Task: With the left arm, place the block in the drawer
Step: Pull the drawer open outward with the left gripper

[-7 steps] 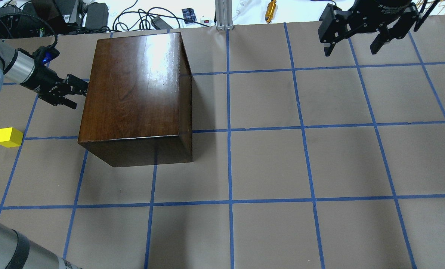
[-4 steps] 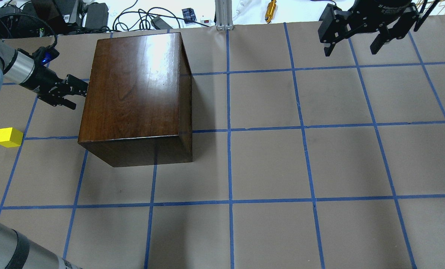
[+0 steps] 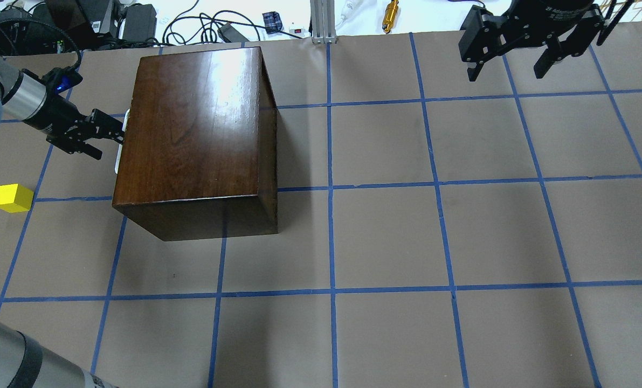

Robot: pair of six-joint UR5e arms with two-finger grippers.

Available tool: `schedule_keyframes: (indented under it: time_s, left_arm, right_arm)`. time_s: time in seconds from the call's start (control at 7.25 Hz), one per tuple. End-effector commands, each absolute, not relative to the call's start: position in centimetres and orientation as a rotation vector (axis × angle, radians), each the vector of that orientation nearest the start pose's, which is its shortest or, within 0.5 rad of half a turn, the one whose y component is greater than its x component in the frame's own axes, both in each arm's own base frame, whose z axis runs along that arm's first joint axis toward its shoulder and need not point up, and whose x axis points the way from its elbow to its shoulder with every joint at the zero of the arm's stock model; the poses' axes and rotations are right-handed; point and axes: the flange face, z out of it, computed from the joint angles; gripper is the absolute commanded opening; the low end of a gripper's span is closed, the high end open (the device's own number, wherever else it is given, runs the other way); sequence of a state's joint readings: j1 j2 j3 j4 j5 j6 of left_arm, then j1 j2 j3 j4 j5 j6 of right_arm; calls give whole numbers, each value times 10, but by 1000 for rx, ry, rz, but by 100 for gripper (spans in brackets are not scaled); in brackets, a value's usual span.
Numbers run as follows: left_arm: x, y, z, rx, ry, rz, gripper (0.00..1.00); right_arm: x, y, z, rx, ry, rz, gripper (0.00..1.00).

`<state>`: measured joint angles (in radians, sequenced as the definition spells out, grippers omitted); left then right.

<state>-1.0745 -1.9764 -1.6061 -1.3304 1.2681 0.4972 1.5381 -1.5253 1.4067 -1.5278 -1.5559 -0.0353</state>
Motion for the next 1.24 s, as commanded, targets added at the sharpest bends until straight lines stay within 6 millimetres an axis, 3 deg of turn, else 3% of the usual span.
schedule_keyframes:
  time_s: [0.0,0.69,1.1]
  left_arm:
    - [149,-604,275,-51,3468,70,99]
    - [158,-603,280,-58,3435,75,99]
    - [188,-595,279,-133,3436,61,99]
  right_arm:
    - [117,-520,541,-3,3128,-118,100]
    - [118,-520,541,-6,3127,-118,100]
    - [117,-520,542,-3,3128,-121,100]
